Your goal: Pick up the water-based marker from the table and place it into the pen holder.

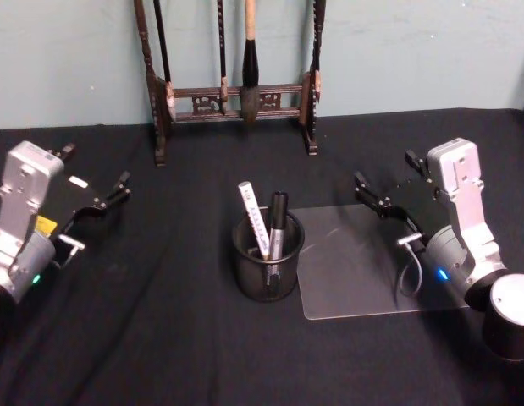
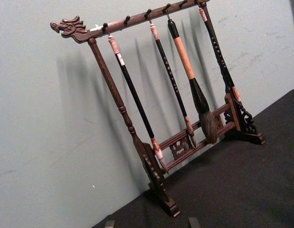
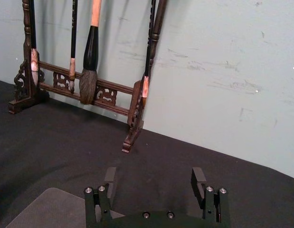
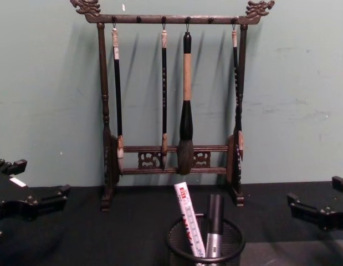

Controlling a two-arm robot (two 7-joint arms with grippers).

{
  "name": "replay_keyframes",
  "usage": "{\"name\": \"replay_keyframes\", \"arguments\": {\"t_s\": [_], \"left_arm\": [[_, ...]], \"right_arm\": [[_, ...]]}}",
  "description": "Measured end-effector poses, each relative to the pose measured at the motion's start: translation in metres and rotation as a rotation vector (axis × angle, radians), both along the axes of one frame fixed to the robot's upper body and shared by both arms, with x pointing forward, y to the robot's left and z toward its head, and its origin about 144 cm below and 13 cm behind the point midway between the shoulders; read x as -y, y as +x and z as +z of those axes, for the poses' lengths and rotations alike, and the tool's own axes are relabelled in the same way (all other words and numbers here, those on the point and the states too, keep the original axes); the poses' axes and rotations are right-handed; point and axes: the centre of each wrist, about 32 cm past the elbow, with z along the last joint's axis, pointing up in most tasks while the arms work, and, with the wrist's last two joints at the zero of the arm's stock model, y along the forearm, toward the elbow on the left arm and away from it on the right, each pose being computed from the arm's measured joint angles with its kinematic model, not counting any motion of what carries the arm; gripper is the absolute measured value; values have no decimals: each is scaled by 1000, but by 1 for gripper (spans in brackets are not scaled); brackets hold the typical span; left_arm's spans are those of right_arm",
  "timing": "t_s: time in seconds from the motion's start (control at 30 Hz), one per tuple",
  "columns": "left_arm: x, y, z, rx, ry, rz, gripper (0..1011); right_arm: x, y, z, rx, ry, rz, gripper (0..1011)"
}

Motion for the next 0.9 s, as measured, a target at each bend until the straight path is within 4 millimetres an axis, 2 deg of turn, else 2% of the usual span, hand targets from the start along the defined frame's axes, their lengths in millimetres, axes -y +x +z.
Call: {"name": "replay_keyframes", "arguments": {"t_s": [0.9], "left_arm": [[0, 0, 0, 0, 0, 0, 1001]], "right_arm": [[0, 0, 0, 2, 1, 1, 1002]]}}
